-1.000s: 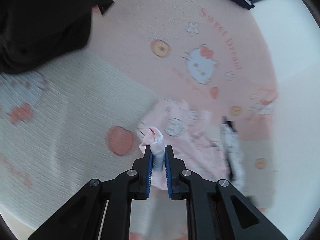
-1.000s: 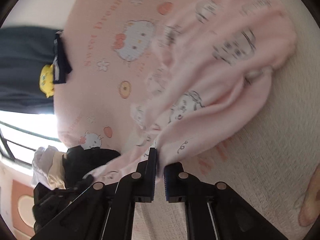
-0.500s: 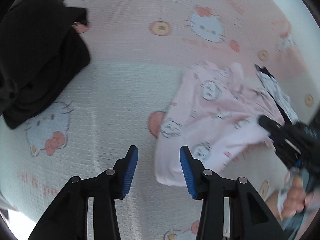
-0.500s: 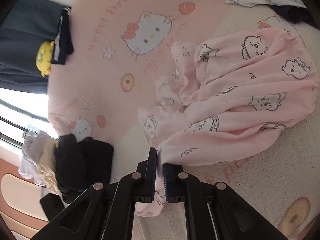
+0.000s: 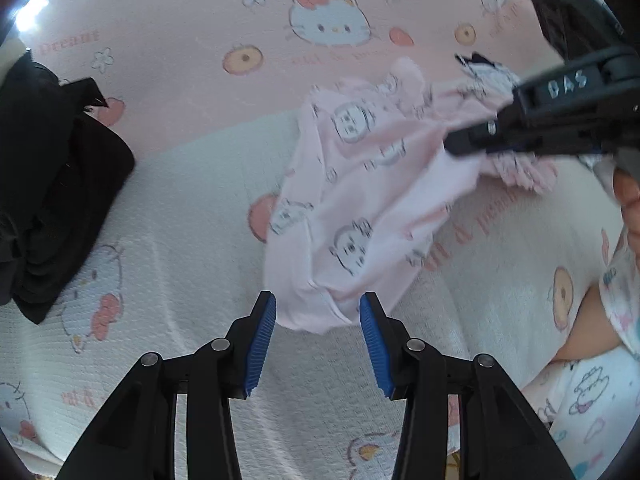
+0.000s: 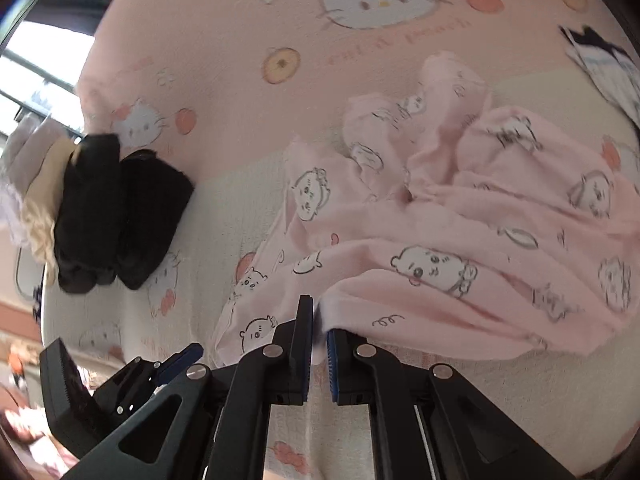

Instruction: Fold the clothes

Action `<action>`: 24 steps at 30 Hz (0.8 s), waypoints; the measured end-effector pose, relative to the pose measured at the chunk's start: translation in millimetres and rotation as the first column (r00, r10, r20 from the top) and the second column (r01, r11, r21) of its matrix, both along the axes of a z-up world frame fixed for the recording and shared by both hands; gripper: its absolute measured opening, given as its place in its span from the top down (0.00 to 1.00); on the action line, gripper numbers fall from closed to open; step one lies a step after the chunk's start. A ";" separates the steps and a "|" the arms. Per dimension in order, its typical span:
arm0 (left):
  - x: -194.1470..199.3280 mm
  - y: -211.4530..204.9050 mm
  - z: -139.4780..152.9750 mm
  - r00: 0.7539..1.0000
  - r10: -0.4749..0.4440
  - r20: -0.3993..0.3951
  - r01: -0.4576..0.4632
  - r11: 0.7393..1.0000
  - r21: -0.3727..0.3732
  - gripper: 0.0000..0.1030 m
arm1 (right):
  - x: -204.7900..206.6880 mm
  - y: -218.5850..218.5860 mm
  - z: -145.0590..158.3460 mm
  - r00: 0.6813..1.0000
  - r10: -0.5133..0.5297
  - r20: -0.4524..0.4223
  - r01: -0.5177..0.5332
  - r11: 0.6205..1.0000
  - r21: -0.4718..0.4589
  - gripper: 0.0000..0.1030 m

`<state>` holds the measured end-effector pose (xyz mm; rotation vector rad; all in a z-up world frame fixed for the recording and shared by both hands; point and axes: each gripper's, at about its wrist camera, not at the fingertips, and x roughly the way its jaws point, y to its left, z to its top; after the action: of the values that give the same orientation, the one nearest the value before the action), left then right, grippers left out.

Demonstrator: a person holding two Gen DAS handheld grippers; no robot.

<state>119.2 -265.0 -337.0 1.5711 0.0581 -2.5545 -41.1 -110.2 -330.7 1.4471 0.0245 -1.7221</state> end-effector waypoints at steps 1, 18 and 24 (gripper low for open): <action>-0.4 1.5 -1.8 1.000 -0.002 0.013 0.002 1.000 -0.005 0.61 | -1.2 3.0 -2.9 1.000 0.003 0.016 -0.003 1.000 -0.010 0.94; -24.6 56.7 -15.0 0.965 -0.253 0.074 0.262 0.893 -0.366 0.41 | -27.7 23.4 4.1 0.998 -0.035 0.055 0.040 0.996 -0.081 0.94; -44.3 64.6 -29.9 0.949 -0.302 0.094 0.303 0.783 -0.543 0.55 | -26.9 18.4 -0.3 0.998 -0.043 0.054 0.046 0.997 -0.066 0.94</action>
<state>74.9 -200.4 -366.9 1.4255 -0.9257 -2.4464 -68.0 -91.9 -331.0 1.4523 -0.0942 -1.7034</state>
